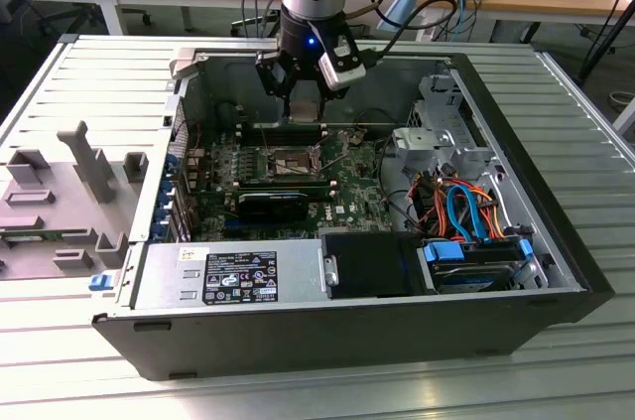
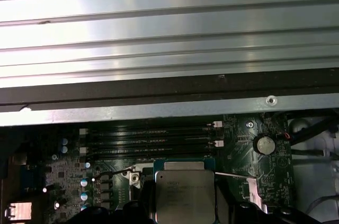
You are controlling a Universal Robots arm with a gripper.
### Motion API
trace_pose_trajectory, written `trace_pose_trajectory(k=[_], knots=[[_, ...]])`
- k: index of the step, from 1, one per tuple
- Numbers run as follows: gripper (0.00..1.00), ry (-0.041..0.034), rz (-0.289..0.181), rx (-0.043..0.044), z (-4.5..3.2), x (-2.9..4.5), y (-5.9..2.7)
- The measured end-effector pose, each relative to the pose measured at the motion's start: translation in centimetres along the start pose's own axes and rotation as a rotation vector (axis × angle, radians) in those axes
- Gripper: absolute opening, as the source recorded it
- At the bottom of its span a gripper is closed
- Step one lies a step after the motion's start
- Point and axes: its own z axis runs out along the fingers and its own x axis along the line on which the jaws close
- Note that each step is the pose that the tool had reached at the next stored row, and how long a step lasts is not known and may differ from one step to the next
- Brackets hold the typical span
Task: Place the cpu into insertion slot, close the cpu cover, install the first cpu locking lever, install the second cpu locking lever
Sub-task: 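Place the cpu into insertion slot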
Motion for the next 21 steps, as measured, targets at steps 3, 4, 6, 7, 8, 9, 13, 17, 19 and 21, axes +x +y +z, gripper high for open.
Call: trace_pose_trajectory(k=[3,4,6,7,8,9,13,17,19,21], knots=[[0.55,-0.0002,0.003,-0.0001,0.0,0.0,0.0],[0.55,-0.0003,0.004,0.0,0.0,0.0,0.0],[0.55,-0.0004,0.005,0.0,0.0,0.0,0.0],[0.55,-0.0004,0.005,-0.0001,0.0,0.0,0.0],[0.55,-0.0005,0.006,-0.0001,0.01,0.0,0.0],[0.55,-0.0006,0.007,-0.0001,0.0,0.0,0.0],[0.55,-0.0009,0.01,-0.0001,0.01,0.0,0.0],[0.55,-0.0011,0.013,-0.0002,0.01,0.0,0.0],[0.55,-0.0012,0.014,-0.0002,0.01,0.0,0.0],[0.55,-0.0013,0.015,-0.0002,0.02,0.0,0.0]])
